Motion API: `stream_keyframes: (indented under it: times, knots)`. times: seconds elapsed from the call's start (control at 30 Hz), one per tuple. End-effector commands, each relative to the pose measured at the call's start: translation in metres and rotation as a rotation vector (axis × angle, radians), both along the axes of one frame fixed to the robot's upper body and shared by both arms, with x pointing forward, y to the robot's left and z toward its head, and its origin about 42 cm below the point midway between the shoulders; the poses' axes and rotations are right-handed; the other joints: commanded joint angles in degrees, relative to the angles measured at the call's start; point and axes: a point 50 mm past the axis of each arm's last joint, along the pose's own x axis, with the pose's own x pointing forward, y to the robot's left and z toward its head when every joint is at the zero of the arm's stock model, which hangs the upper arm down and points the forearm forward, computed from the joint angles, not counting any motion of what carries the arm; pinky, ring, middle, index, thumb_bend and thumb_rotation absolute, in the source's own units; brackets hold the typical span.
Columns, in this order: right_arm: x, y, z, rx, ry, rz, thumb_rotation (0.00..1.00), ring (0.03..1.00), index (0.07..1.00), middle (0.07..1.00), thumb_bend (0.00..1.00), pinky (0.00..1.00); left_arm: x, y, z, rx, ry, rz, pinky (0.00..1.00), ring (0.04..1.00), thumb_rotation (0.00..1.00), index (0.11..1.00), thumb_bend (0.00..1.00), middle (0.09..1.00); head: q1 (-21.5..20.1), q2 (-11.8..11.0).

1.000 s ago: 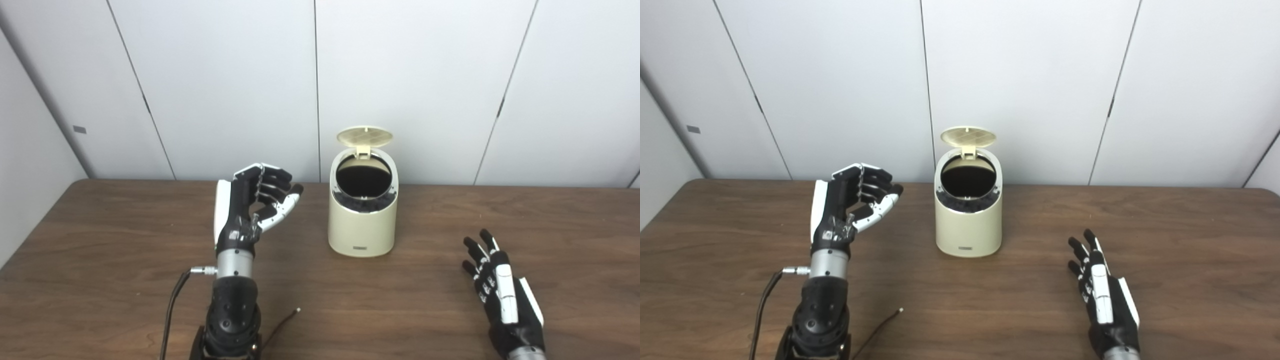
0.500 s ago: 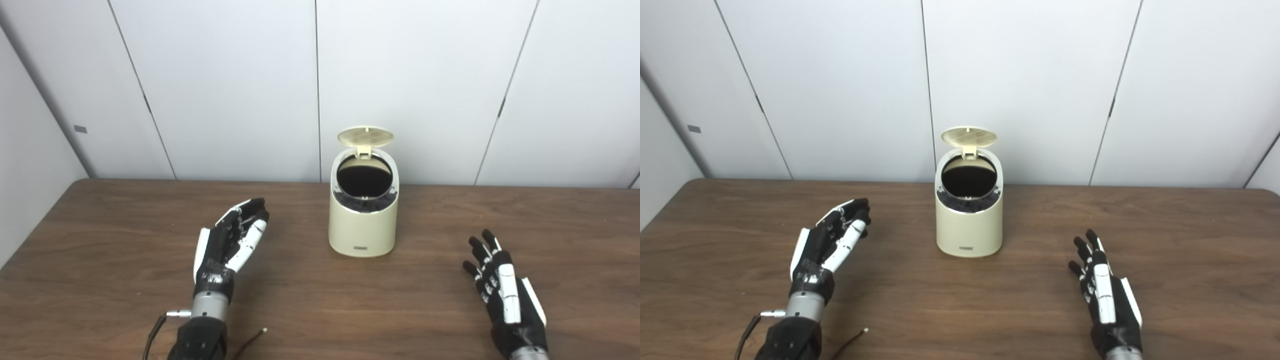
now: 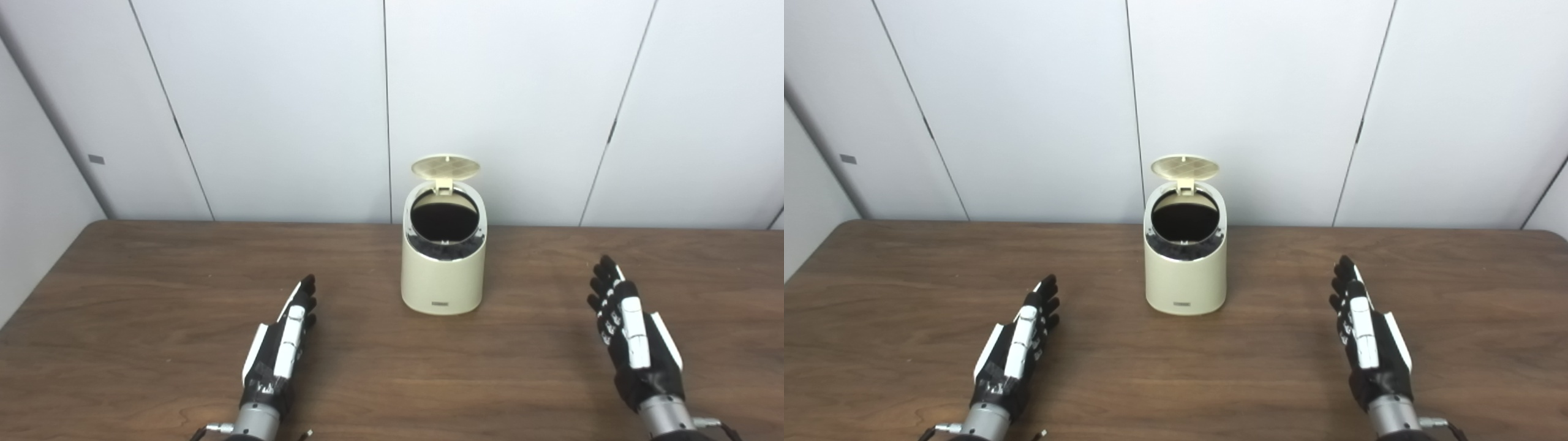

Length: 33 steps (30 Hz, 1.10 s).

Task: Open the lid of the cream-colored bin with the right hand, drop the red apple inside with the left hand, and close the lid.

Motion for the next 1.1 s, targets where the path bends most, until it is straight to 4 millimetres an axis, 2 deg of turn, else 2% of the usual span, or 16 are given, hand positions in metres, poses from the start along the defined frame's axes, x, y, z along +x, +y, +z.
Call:
stream_keyframes:
  times: [0.0,0.2,0.27,0.33,0.43,0.6,0.7,0.87,1.07]
  knots:
    - [0.016,0.0,0.032,-0.038,-0.103,0.019,1.0,1.0,0.976,0.999,0.64,1.0,0.0,0.002,0.006,0.005,-0.064,0.007,1.0,1.0,1.0,1.0,0.55,1.0,-0.3,0.0]
    - [0.044,0.007,0.07,-0.126,-0.156,0.034,1.0,1.0,0.964,0.982,0.66,1.0,-0.002,0.003,-0.003,0.006,-0.049,0.017,1.0,1.0,1.0,1.0,0.55,1.0,-1.0,-0.2]
    - [0.051,0.011,0.082,-0.17,-0.173,0.043,1.0,1.0,0.965,0.976,0.66,1.0,-0.002,0.004,-0.004,0.013,-0.049,0.022,1.0,1.0,1.0,1.0,0.55,1.0,-1.1,-0.1]
    - [0.058,0.016,0.095,-0.196,-0.182,0.059,1.0,1.0,0.907,0.978,0.62,1.0,-0.002,0.004,-0.006,0.03,-0.057,0.034,1.0,1.0,1.0,1.0,0.54,1.0,-1.2,-0.2]
    - [0.068,0.025,0.112,-0.196,-0.189,0.086,1.0,1.0,0.857,0.995,0.62,1.0,-0.003,0.005,-0.007,0.039,-0.062,0.042,1.0,1.0,1.0,1.0,0.54,1.0,-1.2,-0.2]
    - [0.087,0.044,0.14,-0.24,-0.192,0.136,1.0,1.0,0.853,0.995,0.57,1.0,-0.004,0.005,-0.01,0.053,-0.067,0.05,1.0,1.0,0.98,1.0,0.53,1.0,-1.6,-0.3]
    - [0.096,0.055,0.154,-0.295,-0.203,0.142,1.0,1.0,0.838,0.969,0.53,1.0,-0.004,0.006,-0.01,0.062,-0.069,0.05,1.0,1.0,0.98,1.0,0.53,1.0,-1.7,0.0]
    - [0.112,0.07,0.175,-0.408,-0.205,0.156,1.0,1.0,0.835,0.988,0.6,1.0,-0.005,0.006,-0.009,0.067,-0.069,0.056,1.0,1.0,0.96,1.0,0.54,1.0,-1.9,0.0]
    - [0.126,0.08,0.184,-0.574,-0.229,0.159,1.0,1.0,0.848,1.0,0.6,1.0,-0.007,0.006,-0.009,0.069,-0.075,0.051,1.0,1.0,0.97,1.0,0.53,1.0,-1.9,0.0]
